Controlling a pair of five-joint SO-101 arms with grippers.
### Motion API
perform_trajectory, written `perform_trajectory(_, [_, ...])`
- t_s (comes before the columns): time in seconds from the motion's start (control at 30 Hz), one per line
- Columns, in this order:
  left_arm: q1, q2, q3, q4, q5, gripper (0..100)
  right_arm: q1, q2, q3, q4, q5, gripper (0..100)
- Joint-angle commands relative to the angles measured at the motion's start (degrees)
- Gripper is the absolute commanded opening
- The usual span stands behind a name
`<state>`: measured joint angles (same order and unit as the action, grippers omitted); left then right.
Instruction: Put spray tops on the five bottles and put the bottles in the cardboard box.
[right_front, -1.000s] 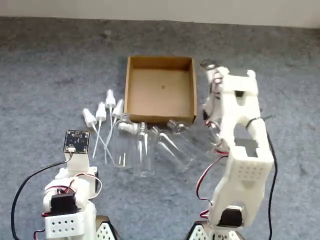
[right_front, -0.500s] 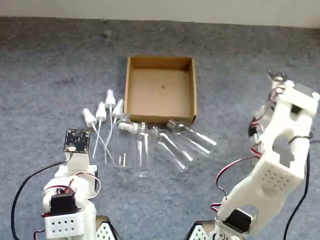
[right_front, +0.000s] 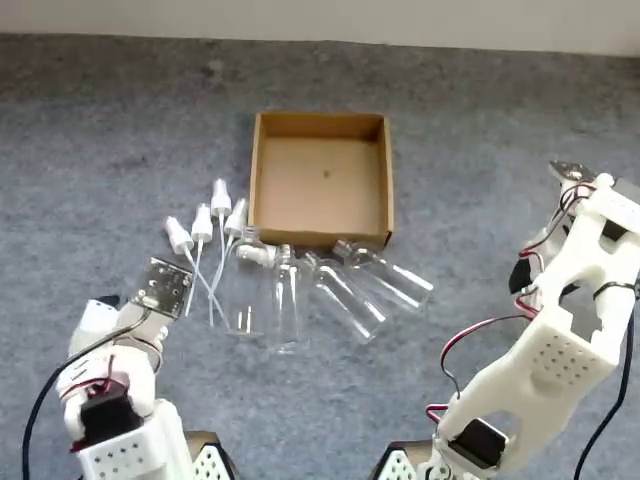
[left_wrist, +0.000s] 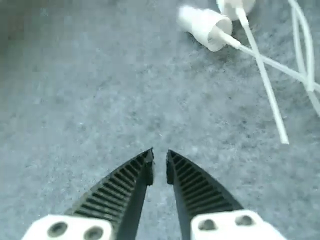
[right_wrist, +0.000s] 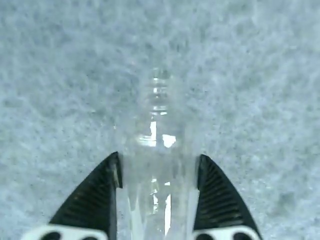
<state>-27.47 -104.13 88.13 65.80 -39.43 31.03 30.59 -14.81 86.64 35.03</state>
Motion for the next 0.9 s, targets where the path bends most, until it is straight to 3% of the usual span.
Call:
perform_trajectory(0.0, [-0.3, 0.7, -12.4, 3.6, 1.2, 0, 0.7, -0.2, -0.9, -2.5, 0.4, 0.9])
perform_trajectory(0.13, [-0.3, 11.4, -24.1, 5.9, 1.3, 0, 0.9, -0.1, -0.7, -3.3, 0.5, 0.9])
perform_trajectory(0.33, [2.9, 41.2, -41.8, 9.8, 6.8, 0, 0.5, -0.2, -0.3, -2.9, 0.5, 0.9])
perform_trajectory(0.6, [11.1, 72.4, -62.9, 9.9, 26.6, 0, 0.7, -2.9, 10.3, -10.0, 3.9, 0.8])
perform_trajectory(0.87, [16.0, 92.8, -74.9, 9.8, 38.9, 2, 0.5, -19.6, 29.4, -22.7, 6.6, 1.1])
